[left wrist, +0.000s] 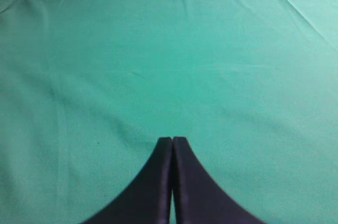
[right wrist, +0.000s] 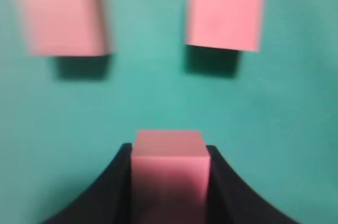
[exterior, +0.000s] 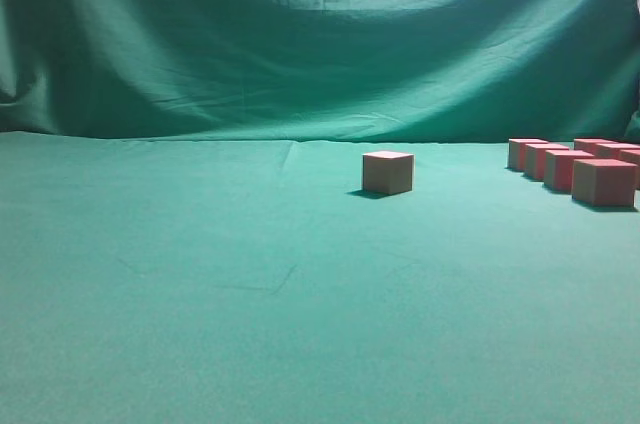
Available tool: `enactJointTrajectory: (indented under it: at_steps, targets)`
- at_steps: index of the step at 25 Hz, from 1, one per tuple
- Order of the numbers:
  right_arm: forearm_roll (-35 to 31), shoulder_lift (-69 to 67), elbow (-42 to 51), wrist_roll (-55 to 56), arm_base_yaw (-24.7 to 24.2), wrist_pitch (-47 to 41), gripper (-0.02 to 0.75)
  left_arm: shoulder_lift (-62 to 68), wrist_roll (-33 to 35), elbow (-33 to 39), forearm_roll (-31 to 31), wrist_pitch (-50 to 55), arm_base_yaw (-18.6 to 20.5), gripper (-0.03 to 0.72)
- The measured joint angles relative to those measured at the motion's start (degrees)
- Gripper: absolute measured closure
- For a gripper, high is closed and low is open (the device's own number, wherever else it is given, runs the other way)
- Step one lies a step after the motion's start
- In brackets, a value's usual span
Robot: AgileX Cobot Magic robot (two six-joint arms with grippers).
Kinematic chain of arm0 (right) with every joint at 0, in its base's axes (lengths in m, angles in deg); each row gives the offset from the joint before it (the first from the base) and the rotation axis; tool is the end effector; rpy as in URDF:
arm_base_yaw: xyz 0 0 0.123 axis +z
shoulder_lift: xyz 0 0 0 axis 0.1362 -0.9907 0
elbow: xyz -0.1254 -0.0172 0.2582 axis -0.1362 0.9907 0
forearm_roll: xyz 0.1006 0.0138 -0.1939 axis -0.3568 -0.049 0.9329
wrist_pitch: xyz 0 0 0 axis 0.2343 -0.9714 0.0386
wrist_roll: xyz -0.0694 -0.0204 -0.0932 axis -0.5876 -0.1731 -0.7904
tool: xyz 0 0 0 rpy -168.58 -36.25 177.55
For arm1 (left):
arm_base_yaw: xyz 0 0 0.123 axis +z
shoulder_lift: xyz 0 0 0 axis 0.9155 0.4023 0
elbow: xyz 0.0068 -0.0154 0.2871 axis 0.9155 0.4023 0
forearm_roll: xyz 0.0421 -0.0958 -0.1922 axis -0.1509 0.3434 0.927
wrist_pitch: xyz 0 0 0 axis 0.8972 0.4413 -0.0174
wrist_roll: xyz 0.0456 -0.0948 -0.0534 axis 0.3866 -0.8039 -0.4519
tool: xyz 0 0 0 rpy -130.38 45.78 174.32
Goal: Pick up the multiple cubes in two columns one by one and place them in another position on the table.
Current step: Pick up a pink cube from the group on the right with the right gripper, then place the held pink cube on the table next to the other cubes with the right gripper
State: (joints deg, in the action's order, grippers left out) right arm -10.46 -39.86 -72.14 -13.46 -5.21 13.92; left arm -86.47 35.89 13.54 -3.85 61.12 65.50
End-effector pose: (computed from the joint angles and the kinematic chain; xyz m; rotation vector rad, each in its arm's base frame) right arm 0.2748 0.0189 0.1761 -0.0453 2.9904 0.0868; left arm 0.0428 0.0003 0.1704 0.0327 1.8329 0.0162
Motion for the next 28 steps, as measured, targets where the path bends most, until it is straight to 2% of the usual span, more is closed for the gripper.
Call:
enactJointTrajectory:
  at_steps: [5, 10, 16, 17, 20, 25, 28]
  targets:
    - [-9.9, 7.0, -7.0, -12.0, 5.1, -7.6, 0.475, 0.0, 0.0, 0.0, 0.0, 0.0, 0.0, 0.688]
    - [-11.5, 6.2, -20.7, -16.4, 13.8, -12.3, 0.475, 0.0, 0.0, 0.0, 0.0, 0.0, 0.0, 0.688]
    - [-7.7, -4.4, -39.0, -22.1, 23.2, -18.3, 0.475, 0.0, 0.0, 0.0, 0.0, 0.0, 0.0, 0.688]
    - [-7.7, -4.4, -39.0, -22.1, 23.2, -18.3, 0.475, 0.0, 0.0, 0.0, 0.0, 0.0, 0.0, 0.688]
    - [-3.6, -13.2, -49.3, -24.8, 28.4, -21.1, 0.475, 0.0, 0.0, 0.0, 0.0, 0.0, 0.0, 0.688]
    - [2.5, -23.1, -58.5, -26.2, 32.4, -24.0, 0.475, 0.0, 0.0, 0.0, 0.0, 0.0, 0.0, 0.688]
    - [4.0, -27.4, -61.2, -27.5, 33.1, -24.3, 0.475, 0.0, 0.0, 0.0, 0.0, 0.0, 0.0, 0.688]
